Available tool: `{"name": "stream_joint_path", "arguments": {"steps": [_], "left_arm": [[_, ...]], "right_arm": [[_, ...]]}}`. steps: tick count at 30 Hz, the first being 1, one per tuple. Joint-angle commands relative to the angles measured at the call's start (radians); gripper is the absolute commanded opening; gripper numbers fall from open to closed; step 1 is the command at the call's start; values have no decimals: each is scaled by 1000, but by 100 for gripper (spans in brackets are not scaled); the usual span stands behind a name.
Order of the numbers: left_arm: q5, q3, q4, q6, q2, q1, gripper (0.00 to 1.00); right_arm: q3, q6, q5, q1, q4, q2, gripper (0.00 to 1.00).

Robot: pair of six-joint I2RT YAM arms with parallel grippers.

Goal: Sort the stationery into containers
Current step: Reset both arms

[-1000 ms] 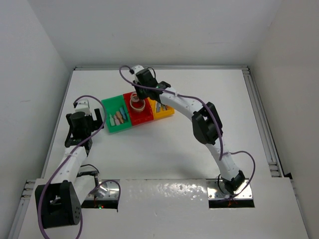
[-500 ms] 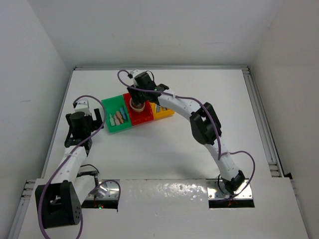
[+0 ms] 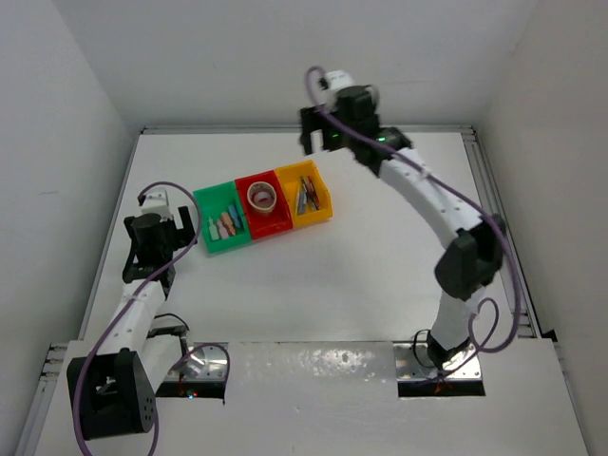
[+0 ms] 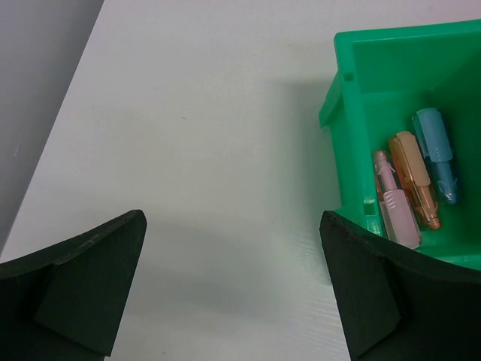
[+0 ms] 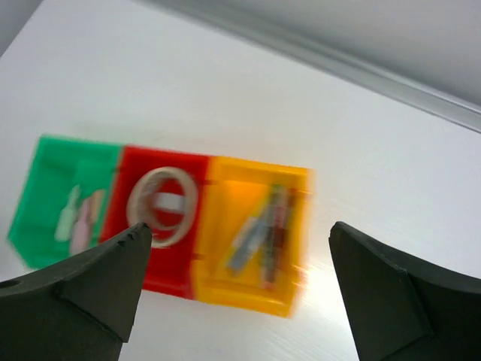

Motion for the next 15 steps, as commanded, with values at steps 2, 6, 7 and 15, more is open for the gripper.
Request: {"name": "stream_joint_path", "arguments": {"steps": [2,6,7,15], "left_arm": [[2,3,51,-7,-22,15,99],[7,6,47,-10,-24,18,99],[7,8,44,-13,-24,16,99],[8,2,51,-10,-42,16,99]], "right_arm": [[-181,137,8,-226,-82,-186,99],[-485,296,29,-471,-121,-326,99],[-541,321,37,-511,-119,-355,99],[-850,399,45,-737,-104,-530,99]]}}
